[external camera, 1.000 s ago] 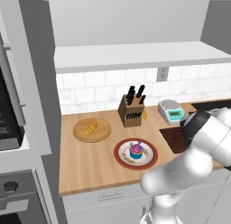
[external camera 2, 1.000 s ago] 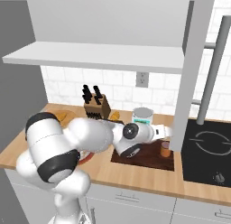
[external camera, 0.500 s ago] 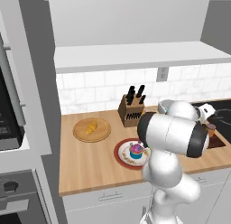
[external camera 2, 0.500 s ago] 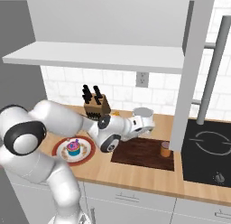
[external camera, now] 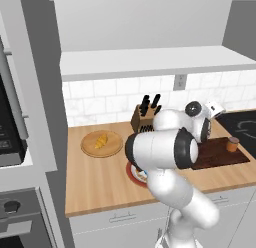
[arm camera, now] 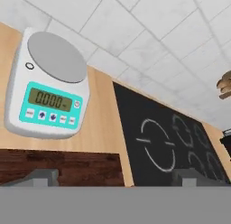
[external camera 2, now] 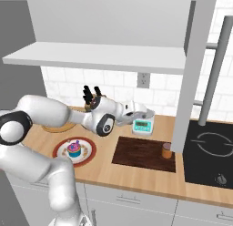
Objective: From the different types of pastries on the counter, select a croissant and place it on the cutting board. Then retrieve a jar of jam from the cabinet and place it alongside the croissant on the cutting board.
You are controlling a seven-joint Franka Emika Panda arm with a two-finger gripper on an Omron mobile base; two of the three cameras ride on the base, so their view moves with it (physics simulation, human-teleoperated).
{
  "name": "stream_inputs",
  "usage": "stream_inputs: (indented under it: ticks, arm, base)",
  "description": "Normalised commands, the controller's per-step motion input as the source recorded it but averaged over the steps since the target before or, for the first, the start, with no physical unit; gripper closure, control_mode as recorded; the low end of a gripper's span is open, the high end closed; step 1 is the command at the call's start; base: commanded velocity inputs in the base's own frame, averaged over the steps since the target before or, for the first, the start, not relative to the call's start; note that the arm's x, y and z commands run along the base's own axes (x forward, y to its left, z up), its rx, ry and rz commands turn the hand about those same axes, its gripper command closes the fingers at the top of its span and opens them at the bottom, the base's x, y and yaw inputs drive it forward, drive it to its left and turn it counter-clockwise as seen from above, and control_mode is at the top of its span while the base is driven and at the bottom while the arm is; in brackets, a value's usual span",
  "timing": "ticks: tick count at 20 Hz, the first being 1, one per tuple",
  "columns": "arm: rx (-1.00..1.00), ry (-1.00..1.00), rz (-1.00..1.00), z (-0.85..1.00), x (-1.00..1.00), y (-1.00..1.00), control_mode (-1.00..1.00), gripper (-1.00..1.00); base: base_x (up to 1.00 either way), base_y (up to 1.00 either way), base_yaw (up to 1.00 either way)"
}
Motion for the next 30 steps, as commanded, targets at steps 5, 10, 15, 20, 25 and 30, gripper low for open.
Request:
stream_inputs:
  ticks: [5, 10, 15, 20, 25, 30]
  arm:
    - [0.12, 0.11, 0.06, 0.01, -0.1, -0.06, -1.0, -1.0]
    - [0.3, 0.25, 0.33, 0.08, -0.12, -0.02, -1.0, -1.0]
    - [0.12, 0.37, 0.32, 0.61, 0.05, 0.02, -1.0, -1.0]
    - [-0.01, 0.3, 0.2, 0.84, 0.0, 0.3, -1.0, -1.0]
    - [-0.01, 0.48, 0.21, 0.64, 0.01, 0.53, -1.0, -1.0]
    - [0.0, 0.57, 0.24, 0.42, 0.0, 0.59, -1.0, -1.0]
  base:
    - [0.0, 0.0, 0.0]
    - [0.0, 0.0, 0.0]
    - [0.0, 0.0, 0.0]
    - [0.0, 0.0, 0.0]
    - [0.0, 0.0, 0.0]
    - [0.0, 0.0, 0.0]
